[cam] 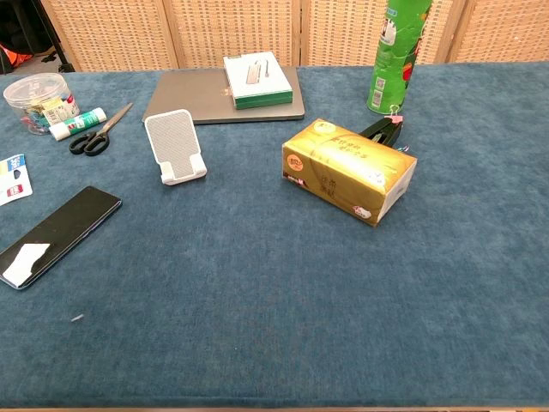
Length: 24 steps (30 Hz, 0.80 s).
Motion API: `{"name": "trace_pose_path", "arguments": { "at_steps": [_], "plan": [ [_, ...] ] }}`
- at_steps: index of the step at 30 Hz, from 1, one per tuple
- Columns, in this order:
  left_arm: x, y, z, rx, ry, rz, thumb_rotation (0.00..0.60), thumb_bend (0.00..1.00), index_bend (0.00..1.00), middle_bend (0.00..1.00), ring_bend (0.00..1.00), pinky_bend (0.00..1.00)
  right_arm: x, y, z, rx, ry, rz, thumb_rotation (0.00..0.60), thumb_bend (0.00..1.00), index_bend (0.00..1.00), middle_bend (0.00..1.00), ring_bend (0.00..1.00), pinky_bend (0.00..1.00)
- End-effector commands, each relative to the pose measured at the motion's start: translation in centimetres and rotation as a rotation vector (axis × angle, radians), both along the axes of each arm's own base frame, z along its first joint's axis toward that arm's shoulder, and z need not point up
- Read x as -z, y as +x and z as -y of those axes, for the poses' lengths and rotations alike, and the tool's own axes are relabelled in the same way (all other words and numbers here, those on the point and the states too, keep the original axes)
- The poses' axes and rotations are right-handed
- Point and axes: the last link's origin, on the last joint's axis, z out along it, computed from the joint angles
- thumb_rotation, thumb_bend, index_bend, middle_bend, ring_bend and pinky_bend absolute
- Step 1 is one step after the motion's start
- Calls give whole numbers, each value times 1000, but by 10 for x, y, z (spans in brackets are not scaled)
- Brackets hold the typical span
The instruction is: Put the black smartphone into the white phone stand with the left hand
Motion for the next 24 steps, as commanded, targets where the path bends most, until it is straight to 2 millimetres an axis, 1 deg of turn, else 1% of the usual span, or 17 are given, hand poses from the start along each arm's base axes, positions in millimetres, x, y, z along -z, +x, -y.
{"name": "trace_pose_path", "arguments": {
  "at_steps": [1,6,10,13,16,24],
  "plan": [
    [0,0,0,-2,-1,0,600,0,0,0,0,0,1,0,0,1,3,0,600,0,0,0,0,0],
    [1,-1,-1,-4,-1,-2,600,0,0,0,0,0,0,0,-1,-3,2,3,600,0,0,0,0,0],
    [5,-6,-7,-21,-7,-17,600,0,0,0,0,0,0,1,-1,-4,2,8,600,0,0,0,0,0],
    [17,-12,-21,-32,-34,-14,600,0,0,0,0,0,1,1,-1,-3,6,13,600,0,0,0,0,0],
    [32,-22,-38,-33,-78,34,600,0,0,0,0,0,0,1,-1,1,6,20,600,0,0,0,0,0],
    [56,-34,-53,-55,-133,47,600,0,0,0,0,0,-3,0,0,7,2,31,600,0,0,0,0,0]
  ]
}}
